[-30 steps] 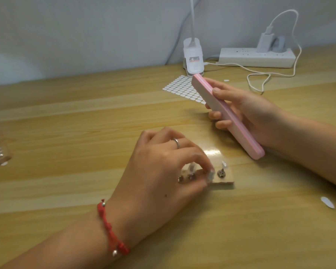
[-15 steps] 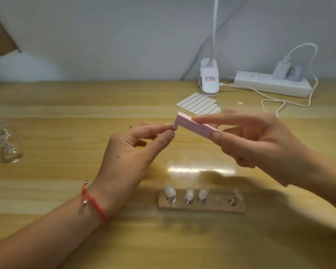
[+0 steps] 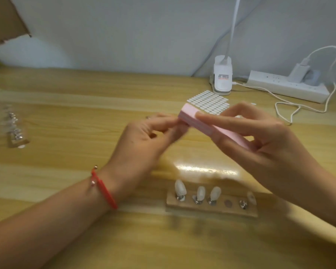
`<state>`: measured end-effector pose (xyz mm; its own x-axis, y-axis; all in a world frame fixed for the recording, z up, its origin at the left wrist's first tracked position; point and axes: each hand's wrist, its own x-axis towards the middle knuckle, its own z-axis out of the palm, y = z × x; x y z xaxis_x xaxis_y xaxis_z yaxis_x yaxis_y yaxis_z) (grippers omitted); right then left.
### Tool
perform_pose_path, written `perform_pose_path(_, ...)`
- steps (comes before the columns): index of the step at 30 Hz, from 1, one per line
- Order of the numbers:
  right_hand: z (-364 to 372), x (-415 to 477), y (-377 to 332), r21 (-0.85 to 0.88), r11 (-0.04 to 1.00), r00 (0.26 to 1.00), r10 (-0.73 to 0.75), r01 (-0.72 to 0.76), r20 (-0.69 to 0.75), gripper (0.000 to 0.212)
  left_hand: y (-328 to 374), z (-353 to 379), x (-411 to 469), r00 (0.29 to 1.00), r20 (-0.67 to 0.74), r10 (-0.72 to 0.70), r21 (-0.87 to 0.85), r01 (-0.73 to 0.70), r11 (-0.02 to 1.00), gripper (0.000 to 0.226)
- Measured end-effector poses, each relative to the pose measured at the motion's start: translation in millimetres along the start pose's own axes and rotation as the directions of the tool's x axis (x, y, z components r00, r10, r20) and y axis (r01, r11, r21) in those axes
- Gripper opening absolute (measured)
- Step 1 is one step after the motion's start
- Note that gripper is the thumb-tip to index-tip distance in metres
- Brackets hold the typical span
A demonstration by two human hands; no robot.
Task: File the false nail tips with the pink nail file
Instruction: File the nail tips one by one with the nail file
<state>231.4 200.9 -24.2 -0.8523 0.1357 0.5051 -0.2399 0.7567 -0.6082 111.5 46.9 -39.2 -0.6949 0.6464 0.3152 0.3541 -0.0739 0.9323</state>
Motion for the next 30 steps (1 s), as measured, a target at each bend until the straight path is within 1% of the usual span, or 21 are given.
perform_pose_path(1,0,-1,0,0.006,1.0,1.0,0.01,-0.01,-0.013,0.034,-1,-2,2,1.0,-0.021,-0.023,-0.017,0.023,1.0,0.024)
perform_pose_path(2,1,-1,0,0.015,1.0,1.0,0.015,-0.015,-0.02,0.035,-2,-1,2,0.999,-0.003,-0.043,-0.033,0.043,0.999,0.024)
perform_pose_path(4,4,-1,-1,-0.009,1.0,1.0,-0.004,0.004,-0.023,0.036,0,4,-2,0.993,0.086,-0.087,-0.086,0.094,0.992,0.022)
perform_pose_path(5,4,0,-2,-0.014,1.0,1.0,-0.009,0.009,-0.018,0.035,0,4,-3,0.993,0.092,-0.079,-0.089,0.087,0.992,0.022)
perform_pose_path(7,2,-1,-3,0.021,0.999,1.0,0.024,-0.023,-0.012,0.032,-2,0,1,0.999,0.027,-0.031,-0.055,0.032,0.998,0.024)
perform_pose_path(8,1,0,-3,0.047,0.998,0.999,0.047,-0.047,-0.005,0.03,-1,-2,2,1.0,-0.003,-0.03,-0.044,0.03,0.999,0.023)
perform_pose_path(9,1,0,-3,0.058,0.996,0.998,0.063,-0.063,0.003,0.03,-1,-2,2,0.999,-0.003,-0.037,-0.035,0.037,0.999,0.022)
perform_pose_path(12,3,1,-4,-0.001,0.999,0.998,0.054,-0.054,0.017,0.029,1,5,-1,0.995,0.076,-0.06,-0.019,0.062,0.998,0.022)
perform_pose_path(15,0,-1,-5,0.004,0.995,0.995,0.099,-0.099,0.022,0.033,-2,-4,7,0.996,0.033,-0.081,-0.039,0.082,0.996,0.024)
perform_pose_path(16,1,-1,-5,0.017,0.994,0.993,0.112,-0.112,0.028,0.034,-2,-4,6,0.995,0.044,-0.092,-0.047,0.094,0.994,0.023)
perform_pose_path(19,6,0,-7,-0.018,0.998,0.998,0.059,-0.059,0.021,0.029,-1,7,-1,0.986,0.135,-0.102,-0.093,0.115,0.989,0.026)
perform_pose_path(21,4,-1,-8,-0.049,0.998,0.999,0.049,-0.049,-0.005,0.03,-1,3,2,0.992,0.097,-0.081,-0.105,0.091,0.99,0.028)
perform_pose_path(23,2,-3,-9,-0.039,0.997,0.998,0.061,-0.061,-0.02,0.03,-2,-3,7,0.996,0.049,-0.078,-0.097,0.082,0.992,0.027)
perform_pose_path(25,6,-3,-12,-0.038,0.998,0.999,0.05,-0.05,-0.01,0.032,-1,4,1,0.99,0.1,-0.098,-0.107,0.108,0.988,0.018)
perform_pose_path(27,7,-2,-14,-0.067,0.998,1.0,0.007,-0.007,-0.005,0.03,1,11,-5,0.988,0.128,-0.081,-0.116,0.096,0.989,0.013)
perform_pose_path(28,6,-2,-14,-0.084,0.996,1.0,-0.006,0.005,-0.007,0.03,1,9,-4,0.991,0.117,-0.06,-0.11,0.073,0.991,0.014)
perform_pose_path(30,2,-3,-12,-0.087,0.996,1.0,0.006,-0.007,-0.02,0.03,-2,2,2,0.997,0.073,-0.038,-0.092,0.045,0.995,0.027)
